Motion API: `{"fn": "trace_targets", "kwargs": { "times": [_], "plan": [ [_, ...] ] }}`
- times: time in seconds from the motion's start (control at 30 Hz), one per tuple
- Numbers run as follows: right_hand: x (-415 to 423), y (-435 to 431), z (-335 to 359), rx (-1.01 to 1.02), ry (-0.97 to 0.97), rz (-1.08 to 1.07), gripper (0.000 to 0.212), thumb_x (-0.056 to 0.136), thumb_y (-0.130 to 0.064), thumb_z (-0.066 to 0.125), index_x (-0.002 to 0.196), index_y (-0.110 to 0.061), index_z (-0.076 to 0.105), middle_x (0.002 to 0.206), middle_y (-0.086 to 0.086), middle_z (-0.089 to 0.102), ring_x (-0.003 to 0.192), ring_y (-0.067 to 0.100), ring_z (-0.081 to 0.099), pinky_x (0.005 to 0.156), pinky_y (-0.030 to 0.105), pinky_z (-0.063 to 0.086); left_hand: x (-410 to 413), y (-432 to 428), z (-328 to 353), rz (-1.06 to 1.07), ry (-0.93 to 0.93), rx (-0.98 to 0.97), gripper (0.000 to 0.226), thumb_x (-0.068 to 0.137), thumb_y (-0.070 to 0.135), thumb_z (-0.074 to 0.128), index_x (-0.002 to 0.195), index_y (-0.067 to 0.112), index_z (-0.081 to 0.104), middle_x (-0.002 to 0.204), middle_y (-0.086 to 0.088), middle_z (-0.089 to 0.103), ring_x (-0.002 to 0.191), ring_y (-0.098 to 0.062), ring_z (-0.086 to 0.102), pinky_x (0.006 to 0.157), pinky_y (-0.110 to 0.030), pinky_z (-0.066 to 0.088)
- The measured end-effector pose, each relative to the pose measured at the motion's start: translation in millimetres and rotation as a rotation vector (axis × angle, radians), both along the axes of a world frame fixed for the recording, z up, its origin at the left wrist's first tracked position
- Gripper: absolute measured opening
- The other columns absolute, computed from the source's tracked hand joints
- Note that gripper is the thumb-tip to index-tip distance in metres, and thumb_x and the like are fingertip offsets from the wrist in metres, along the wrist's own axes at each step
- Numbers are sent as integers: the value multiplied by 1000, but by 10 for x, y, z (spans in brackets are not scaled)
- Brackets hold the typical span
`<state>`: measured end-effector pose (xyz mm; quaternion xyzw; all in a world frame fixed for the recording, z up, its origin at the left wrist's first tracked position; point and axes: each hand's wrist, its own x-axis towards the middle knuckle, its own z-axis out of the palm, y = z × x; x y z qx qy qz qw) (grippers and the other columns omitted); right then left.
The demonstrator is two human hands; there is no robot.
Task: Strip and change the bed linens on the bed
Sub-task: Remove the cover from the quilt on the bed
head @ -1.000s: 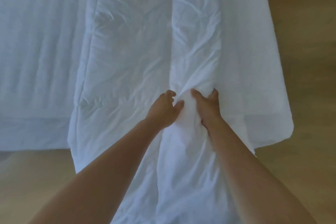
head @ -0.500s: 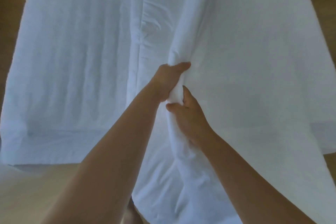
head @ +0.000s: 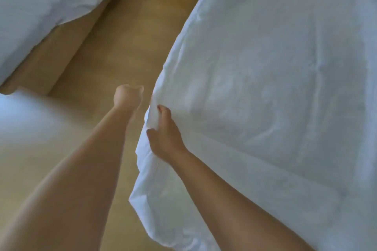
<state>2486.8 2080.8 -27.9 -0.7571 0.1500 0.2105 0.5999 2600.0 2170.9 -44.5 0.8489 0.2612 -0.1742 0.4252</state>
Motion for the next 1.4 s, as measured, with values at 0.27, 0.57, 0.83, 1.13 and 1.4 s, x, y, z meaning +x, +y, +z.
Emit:
{"fn": "trace_targets", "kwargs": {
  "times": [0.27, 0.57, 0.83, 1.13, 1.4],
  "plan": [
    [-214, -963, -854, -296, 200, -219, 37, 88, -11, 50, 125, -10, 52, 118, 7, 53, 108, 21, 53, 88, 23, 38, -297, -403, -844, -254, -8, 198, 23, 89, 29, 53, 101, 9, 59, 100, -8, 59, 92, -27, 53, 76, -33, 43],
    [-969, -2244, -982, -780, 304, -301, 37, 87, -16, 54, 124, -8, 52, 125, 14, 45, 115, 32, 43, 95, 38, 40, -1055, -1772, -851, -771, -107, 105, 41, 90, 22, 54, 128, 10, 49, 131, -10, 45, 120, -27, 42, 97, -33, 34],
    [-2312, -3471, -1147, -1114, 691, -288, 85, 89, -39, 56, 150, -22, -2, 154, 12, 5, 141, 31, 10, 104, 49, 29, -2074, -3163, -775, -1080, 71, 22, 42, 95, 30, 48, 134, 14, 47, 135, -8, 47, 122, -26, 46, 102, -38, 38],
    [-2910, -4404, -929, -651, 262, -521, 31, 80, 5, 41, 108, -7, 48, 104, 9, 58, 98, 31, 54, 77, 30, 37, -3009, -4767, -660, -931, 294, -45, 88, 88, 60, 50, 150, 10, 12, 152, -12, 31, 136, -28, 36, 109, -39, 33],
    [-3488, -5596, -476, -262, 180, -833, 23, 68, 6, 37, 62, -15, 33, 60, -3, 40, 52, 13, 34, 40, 14, 28, -3429, -6242, -227, -832, 151, -106, 64, 86, 17, 55, 142, 7, 25, 91, -1, 55, 77, -20, 55, 68, -32, 51]
  ]
}}
